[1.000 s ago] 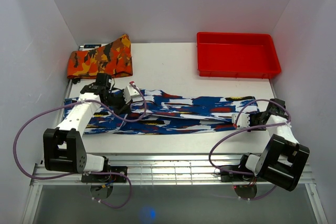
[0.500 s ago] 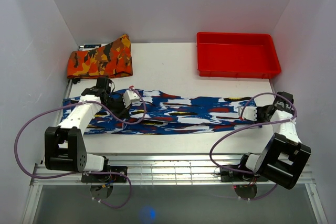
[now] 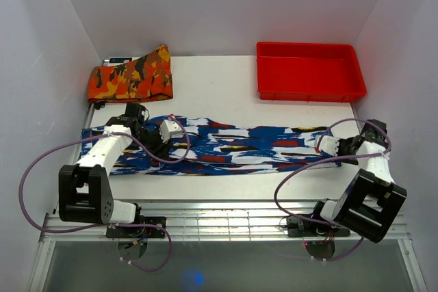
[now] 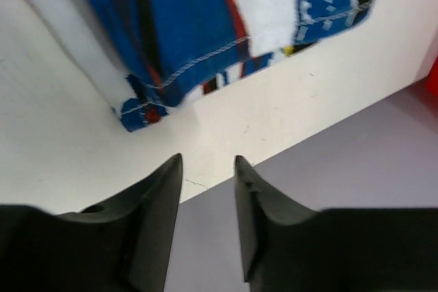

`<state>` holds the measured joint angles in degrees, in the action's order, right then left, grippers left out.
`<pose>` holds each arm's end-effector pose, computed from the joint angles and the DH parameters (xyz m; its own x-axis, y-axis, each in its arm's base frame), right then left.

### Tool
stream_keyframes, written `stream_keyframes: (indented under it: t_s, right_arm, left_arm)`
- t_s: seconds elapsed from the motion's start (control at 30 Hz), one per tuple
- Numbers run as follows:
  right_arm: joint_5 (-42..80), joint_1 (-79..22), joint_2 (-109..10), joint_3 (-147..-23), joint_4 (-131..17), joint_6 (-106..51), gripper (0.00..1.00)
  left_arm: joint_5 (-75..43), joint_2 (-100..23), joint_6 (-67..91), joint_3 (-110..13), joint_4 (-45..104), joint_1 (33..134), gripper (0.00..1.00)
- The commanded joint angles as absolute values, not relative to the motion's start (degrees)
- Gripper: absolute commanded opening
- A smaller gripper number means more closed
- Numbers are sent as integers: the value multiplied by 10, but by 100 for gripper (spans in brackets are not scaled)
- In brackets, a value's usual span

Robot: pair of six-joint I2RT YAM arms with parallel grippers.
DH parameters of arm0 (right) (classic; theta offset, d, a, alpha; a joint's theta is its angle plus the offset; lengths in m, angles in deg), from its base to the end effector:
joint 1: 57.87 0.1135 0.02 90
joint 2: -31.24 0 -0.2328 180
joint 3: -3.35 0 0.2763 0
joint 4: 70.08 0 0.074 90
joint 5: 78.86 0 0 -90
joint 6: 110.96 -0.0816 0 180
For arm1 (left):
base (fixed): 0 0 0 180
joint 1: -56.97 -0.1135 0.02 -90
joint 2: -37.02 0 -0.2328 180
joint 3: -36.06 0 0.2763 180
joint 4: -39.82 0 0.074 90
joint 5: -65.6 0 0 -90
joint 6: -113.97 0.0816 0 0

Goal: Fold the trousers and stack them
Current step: Fold the trousers

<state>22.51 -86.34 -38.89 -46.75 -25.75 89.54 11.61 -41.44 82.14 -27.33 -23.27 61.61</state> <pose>0.2425 -0.1132 0.0990 -0.0900 -0.9958 -0.0149 -0.8797 0.0865 -0.4676 0.2642 -0.0696 0.1327 -0.3567 0.7185 -0.5971 0.9267 0.3528 -0.1292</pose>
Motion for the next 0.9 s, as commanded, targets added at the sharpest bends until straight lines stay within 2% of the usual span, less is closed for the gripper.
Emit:
stream_keyframes:
  t_s: [0.0, 0.03, 0.1, 0.33, 0.4, 0.57, 0.7, 0.87]
  right_arm:
    - [270, -864, -424, -557, -210, 754, 45]
    - [275, -865, -432, -594, -194, 727, 47]
    - [297, -868, -447, -629, -155, 674, 49]
    - [350, -868, -507, -746, -55, 339, 48]
    - [361, -868, -516, -739, -54, 274, 48]
    - [347, -868, -499, -676, -133, 109, 49]
    - [298, -867, -512, -650, -183, 45, 49]
    - [301, -867, -539, -622, -201, 24, 45]
  left_arm:
    - [146, -383, 797, -270, -227, 614, 60]
    - [161, -378, 789, -274, -227, 613, 69]
    - [173, -362, 770, -282, -227, 615, 73]
    - [151, -321, 636, -297, -153, 616, 75]
    - [116, -323, 594, -293, -121, 615, 76]
    - [124, -346, 476, -307, -89, 583, 81]
    - [144, -385, 428, -339, -84, 547, 81]
    - [129, -424, 394, -348, -73, 514, 81]
